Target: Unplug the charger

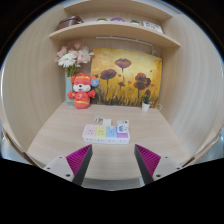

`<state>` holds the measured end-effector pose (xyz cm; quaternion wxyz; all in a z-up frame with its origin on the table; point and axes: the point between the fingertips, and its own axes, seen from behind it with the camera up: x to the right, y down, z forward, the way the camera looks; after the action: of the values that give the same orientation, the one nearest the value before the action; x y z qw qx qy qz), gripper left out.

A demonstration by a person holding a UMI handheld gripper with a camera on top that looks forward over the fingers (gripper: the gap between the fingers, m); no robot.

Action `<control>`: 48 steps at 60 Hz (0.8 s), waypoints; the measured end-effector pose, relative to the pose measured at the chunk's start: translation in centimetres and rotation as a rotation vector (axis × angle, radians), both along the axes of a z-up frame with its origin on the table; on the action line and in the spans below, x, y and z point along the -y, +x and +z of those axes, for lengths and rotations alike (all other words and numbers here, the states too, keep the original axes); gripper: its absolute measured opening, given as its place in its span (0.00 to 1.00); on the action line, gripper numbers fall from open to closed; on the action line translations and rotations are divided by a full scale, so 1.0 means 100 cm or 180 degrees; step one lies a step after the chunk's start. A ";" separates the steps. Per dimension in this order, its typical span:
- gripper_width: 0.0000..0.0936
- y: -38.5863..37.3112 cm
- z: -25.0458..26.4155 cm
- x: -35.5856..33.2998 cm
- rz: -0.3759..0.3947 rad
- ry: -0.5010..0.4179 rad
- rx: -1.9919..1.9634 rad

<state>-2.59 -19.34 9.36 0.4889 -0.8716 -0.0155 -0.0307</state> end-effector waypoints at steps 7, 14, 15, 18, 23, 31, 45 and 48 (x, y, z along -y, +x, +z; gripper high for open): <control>0.92 0.013 -0.020 -0.051 -0.0036 -0.0002 -0.0024; 0.90 0.034 -0.037 -0.104 -0.0150 0.0046 -0.0057; 0.90 0.036 -0.039 -0.110 -0.0158 0.0045 -0.0063; 0.86 0.041 -0.046 -0.127 -0.0182 0.0049 -0.0069; 0.63 0.041 -0.056 -0.147 -0.0097 0.0062 -0.0112; 0.32 0.040 -0.061 -0.159 -0.0016 0.0153 -0.0024; 0.20 0.042 -0.063 -0.159 -0.0186 0.0055 -0.0190; 0.18 0.042 -0.066 -0.160 -0.0170 -0.0082 -0.0222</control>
<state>1.58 -3.30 2.74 0.4769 -0.8785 0.0244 -0.0131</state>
